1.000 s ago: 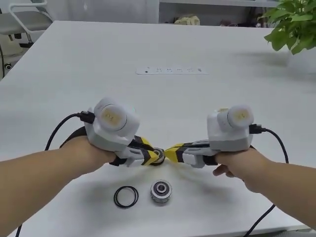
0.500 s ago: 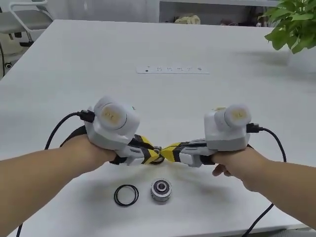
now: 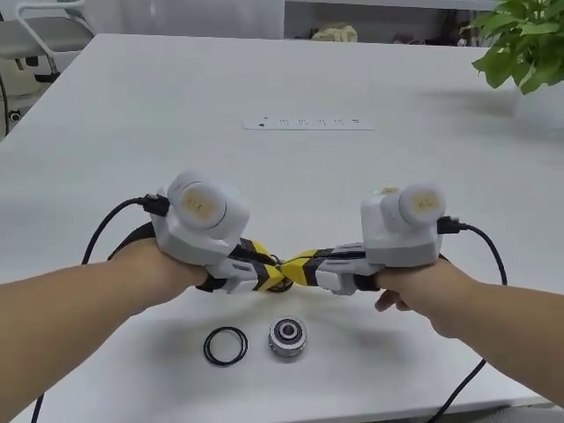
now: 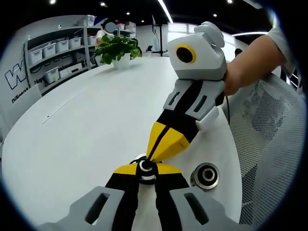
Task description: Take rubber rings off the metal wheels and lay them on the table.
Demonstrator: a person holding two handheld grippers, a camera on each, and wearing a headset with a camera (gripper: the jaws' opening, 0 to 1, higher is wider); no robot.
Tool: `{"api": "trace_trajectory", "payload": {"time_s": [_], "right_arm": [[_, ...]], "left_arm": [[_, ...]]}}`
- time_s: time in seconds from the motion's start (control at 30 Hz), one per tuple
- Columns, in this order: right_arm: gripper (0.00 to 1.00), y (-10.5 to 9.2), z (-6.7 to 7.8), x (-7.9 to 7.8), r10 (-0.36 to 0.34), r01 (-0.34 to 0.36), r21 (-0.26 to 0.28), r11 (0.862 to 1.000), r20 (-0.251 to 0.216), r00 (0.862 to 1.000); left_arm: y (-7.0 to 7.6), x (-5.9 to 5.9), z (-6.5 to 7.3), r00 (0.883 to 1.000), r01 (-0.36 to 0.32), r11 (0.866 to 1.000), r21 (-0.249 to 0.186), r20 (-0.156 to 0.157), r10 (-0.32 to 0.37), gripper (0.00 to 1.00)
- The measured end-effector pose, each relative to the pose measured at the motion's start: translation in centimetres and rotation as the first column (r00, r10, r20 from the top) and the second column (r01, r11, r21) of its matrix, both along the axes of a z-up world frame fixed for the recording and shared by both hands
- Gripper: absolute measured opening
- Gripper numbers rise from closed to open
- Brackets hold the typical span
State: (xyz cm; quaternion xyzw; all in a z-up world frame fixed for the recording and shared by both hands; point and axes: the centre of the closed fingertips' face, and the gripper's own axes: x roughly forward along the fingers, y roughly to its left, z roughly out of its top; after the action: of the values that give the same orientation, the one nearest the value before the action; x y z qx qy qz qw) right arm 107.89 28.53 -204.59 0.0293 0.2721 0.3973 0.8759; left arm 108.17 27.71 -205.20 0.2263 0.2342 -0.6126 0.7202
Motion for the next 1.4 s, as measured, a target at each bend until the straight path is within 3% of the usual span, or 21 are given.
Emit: {"api": "trace_trajectory", "payload": {"time_s": [0.37,0.47,0.8,1.17,1.4], "right_arm": [[0.0,-0.2,0.1,0.0,0.001,-0.001,0.003,1.0,0.011,1.0],[0.0,-0.3,0.3,0.2,-0.005,0.005,0.012,1.0,0.014,1.0],[0.0,-0.2,0.8,0.1,-0.007,0.007,0.031,0.999,0.012,1.0],[0.0,0.0,1.7,-0.1,-0.009,0.009,0.065,0.998,0.012,1.0],[0.0,0.3,2.0,-0.5,0.003,-0.004,0.077,0.997,0.011,1.0]], "left_arm": [[-0.1,-0.2,0.2,1.0,0.0,1.0,-0.002,0.007,0.0,0.09],[0.1,-0.3,0.4,1.0,0.003,1.0,-0.001,0.01,-0.003,0.17],[0.6,-1.0,1.1,0.999,0.031,0.999,-0.014,0.011,-0.031,0.23],[1.7,-0.9,3.4,1.0,0.007,0.996,-0.091,0.011,-0.006,0.35],[2.8,-1.6,5.1,1.0,-0.007,0.99,-0.143,0.001,0.007,0.44]]}}
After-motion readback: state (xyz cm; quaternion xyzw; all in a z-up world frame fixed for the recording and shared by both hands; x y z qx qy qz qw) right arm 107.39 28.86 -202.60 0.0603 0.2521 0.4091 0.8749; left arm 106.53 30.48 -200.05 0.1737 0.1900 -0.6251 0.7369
